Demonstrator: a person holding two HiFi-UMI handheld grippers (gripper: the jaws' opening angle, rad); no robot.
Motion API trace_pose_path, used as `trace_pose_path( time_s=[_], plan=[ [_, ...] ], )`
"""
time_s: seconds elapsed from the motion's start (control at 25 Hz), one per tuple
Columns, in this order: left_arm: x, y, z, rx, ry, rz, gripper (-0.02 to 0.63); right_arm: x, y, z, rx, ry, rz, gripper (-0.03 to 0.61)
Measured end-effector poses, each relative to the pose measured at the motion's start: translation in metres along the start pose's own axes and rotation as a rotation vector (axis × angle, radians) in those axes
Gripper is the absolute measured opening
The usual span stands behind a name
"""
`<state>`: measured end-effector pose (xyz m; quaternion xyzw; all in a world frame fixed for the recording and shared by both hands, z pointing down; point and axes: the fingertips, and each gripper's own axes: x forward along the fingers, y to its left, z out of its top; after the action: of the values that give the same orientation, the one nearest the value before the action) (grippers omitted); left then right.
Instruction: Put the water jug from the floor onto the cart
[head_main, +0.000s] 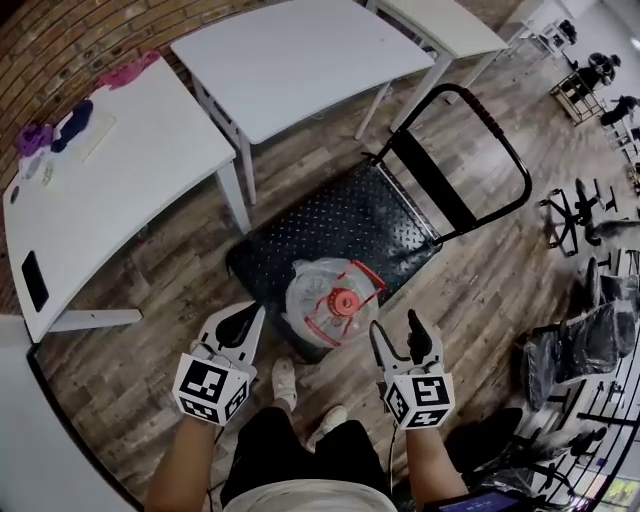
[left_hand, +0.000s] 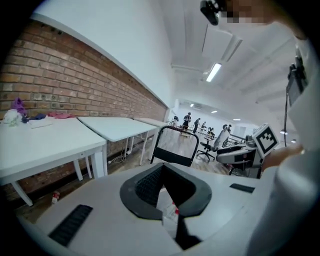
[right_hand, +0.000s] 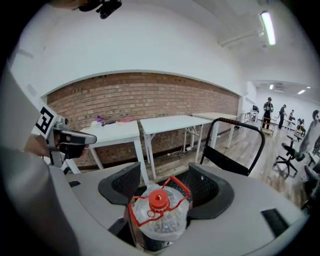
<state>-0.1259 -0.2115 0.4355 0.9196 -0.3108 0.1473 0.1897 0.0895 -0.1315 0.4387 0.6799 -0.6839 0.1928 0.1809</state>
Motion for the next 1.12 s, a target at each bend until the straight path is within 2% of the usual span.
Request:
trace_pose_path(
  time_s=[0.2, 0.28, 0.52, 0.64, 0.84, 1.12],
  plan=[
    [0.005, -0.045, 0.03, 0.024, -0.045, -0.063, -0.001, -0.063, -0.032, 0.02, 0.022, -0.069, -0.102, 0.235],
    [0.002, -0.066, 0.04, 0.048, -0.059, -0.09, 0.0, -0.088, -0.042, 0.023, 0.034, -0.093, -0.145, 0.181],
    [-0.019, -0.131, 0.053, 0.081, -0.1, -0.14, 0.0, -0.174, -0.072, 0.008, 0.081, -0.154, -0.238, 0.043],
    [-0.036, -0.16, 0.064, 0.085, -0.13, -0.152, -0.001, -0.211, -0.082, -0.012, 0.12, -0.155, -0.254, 0.017],
    [-0.065, -0.211, 0.088, 0.153, -0.198, -0.186, 0.0, -0.277, -0.089, -0.031, 0.166, -0.199, -0.302, 0.003],
    [-0.123, -0.286, 0.074, 0.164, -0.214, -0.223, 0.0, -0.371, -0.086, -0.043, 0.184, -0.265, -0.317, 0.003]
  ],
)
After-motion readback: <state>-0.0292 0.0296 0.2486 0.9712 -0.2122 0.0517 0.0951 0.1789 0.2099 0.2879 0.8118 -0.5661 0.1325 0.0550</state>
